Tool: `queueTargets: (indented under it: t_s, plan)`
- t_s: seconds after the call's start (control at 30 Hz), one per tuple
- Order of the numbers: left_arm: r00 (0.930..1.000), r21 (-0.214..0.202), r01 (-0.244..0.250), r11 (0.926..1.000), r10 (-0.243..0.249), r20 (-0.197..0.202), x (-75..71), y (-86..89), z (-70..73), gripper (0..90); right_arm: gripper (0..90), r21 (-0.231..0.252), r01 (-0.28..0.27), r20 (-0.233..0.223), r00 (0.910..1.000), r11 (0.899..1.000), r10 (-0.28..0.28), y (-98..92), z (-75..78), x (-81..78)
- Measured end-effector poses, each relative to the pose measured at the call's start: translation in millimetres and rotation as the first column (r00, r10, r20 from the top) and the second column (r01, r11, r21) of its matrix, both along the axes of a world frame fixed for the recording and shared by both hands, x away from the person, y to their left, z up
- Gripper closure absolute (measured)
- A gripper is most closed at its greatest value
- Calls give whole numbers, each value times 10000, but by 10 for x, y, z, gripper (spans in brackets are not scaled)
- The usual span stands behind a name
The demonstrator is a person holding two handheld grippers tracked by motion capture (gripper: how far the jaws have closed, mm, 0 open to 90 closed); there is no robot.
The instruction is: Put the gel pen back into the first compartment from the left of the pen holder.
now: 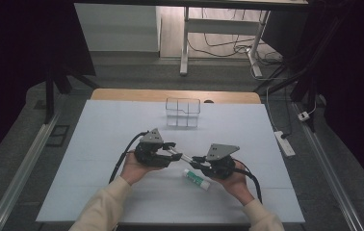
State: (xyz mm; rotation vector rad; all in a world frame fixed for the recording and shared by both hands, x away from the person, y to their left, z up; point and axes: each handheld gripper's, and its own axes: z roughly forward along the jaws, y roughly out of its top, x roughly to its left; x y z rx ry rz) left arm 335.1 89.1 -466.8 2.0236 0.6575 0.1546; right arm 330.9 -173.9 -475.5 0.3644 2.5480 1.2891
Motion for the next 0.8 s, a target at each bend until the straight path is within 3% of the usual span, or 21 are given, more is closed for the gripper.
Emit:
queueTargets:
  t_s: [0.33,0.63,0.8]
  plan:
    - [9985,-389,390,9985,-405,-370,29,21,-15,622,754,-400,-31,28,10000,9992,32,37,-61,-6]
    - [9894,-1005,1248,9871,-1313,-616,22,23,2,762,739,-835,-47,168,9998,9965,62,50,-100,6]
    - [9874,-1054,1386,9847,-1456,-620,13,14,16,785,731,-816,6,167,9999,9967,8,40,-100,10]
